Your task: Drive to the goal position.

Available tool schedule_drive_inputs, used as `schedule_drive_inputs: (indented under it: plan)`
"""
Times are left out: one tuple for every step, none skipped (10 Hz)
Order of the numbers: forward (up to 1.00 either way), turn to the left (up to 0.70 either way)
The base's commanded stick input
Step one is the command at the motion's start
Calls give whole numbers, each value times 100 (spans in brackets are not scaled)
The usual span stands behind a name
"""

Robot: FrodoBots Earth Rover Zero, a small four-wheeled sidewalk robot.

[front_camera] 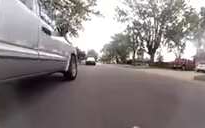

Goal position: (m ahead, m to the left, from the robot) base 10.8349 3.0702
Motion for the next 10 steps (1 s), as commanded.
schedule_drive_inputs:
  plan:
    - [70,-5]
    - [70,-5]
    - [70,-5]
    - [70,-5]
    - [70,-5]
    - [70,-5]
    - [70,-5]
    - [70,-5]
    - [70,-5]
    - [70,-5]
